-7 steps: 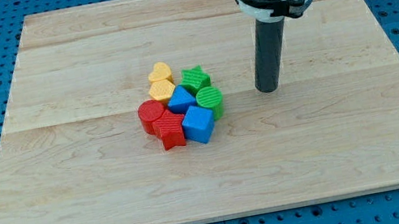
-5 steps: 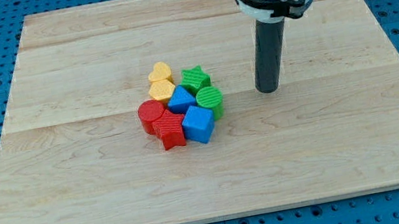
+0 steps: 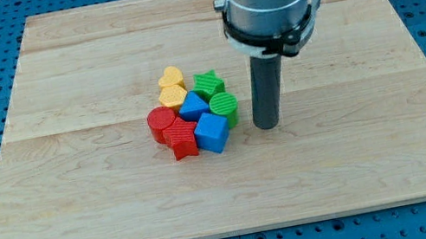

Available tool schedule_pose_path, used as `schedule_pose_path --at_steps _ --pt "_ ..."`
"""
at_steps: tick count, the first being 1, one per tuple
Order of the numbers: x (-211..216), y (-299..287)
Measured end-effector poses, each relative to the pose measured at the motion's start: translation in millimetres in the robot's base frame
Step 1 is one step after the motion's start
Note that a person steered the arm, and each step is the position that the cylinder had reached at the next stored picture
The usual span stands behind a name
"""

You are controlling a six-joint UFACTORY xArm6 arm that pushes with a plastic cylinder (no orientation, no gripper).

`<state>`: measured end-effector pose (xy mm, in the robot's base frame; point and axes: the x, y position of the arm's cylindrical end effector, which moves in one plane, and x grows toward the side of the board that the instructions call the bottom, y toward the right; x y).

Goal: Separate the yellow hexagon from the yellow heart

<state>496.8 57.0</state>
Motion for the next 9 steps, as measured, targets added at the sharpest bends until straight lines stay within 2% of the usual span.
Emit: schedule_pose_path --at_steps 1,2,3,4,5,6,7,8,9 --pt "31 -9" --pt "48 -49" --pt "-7 -60" --pt "-45 -62" --pt "-48 -111" --pt "-76 -130" --pt "-72 -192" --pt "-47 -169" --pt "-44 -121"
